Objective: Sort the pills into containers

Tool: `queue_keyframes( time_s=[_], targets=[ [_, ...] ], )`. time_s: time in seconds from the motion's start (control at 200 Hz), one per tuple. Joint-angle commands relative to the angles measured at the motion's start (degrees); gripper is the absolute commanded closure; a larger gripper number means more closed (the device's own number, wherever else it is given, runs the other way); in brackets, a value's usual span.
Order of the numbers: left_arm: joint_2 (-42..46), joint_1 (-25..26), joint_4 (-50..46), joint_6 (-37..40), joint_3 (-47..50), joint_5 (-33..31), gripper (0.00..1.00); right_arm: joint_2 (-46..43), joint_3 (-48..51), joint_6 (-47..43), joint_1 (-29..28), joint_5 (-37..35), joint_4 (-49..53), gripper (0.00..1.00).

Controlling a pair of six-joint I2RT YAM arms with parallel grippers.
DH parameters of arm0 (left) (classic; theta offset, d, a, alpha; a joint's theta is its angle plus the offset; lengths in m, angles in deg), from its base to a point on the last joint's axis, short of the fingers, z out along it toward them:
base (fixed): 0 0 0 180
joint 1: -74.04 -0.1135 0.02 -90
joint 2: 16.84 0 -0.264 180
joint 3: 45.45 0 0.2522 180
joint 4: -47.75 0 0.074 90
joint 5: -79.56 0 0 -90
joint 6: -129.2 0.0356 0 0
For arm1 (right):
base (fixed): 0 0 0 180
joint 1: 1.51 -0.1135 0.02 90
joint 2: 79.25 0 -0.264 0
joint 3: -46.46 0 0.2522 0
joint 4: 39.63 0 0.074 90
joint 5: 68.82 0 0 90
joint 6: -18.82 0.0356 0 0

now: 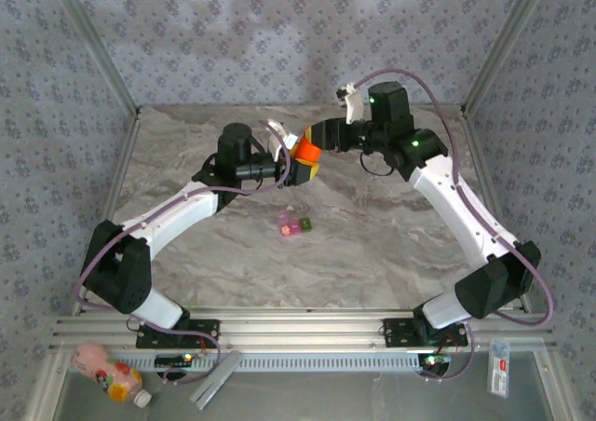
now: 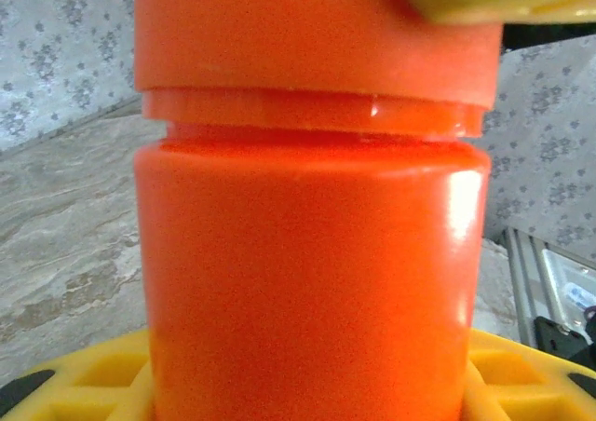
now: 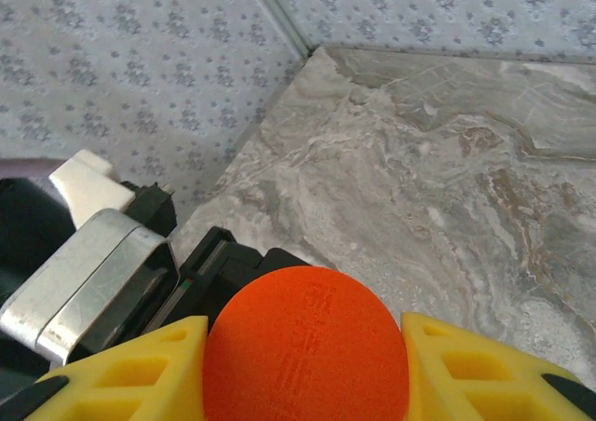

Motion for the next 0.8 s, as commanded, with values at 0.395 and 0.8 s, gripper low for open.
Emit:
queue_keyframes(
  time_s=[0.395, 0.8],
  targets=[
    [-0.56, 2.37, 4.01, 3.95, -2.79, -4.03, 1.00, 4.71, -0.01, 8.94, -6.54, -9.81, 2.77, 0.55],
    [-0.65, 2.04, 4.69, 3.37, -1.48, -7.89, 1.00, 1.28, -1.02, 9.95, -3.81, -7.73, 2.73, 0.38]
  ],
)
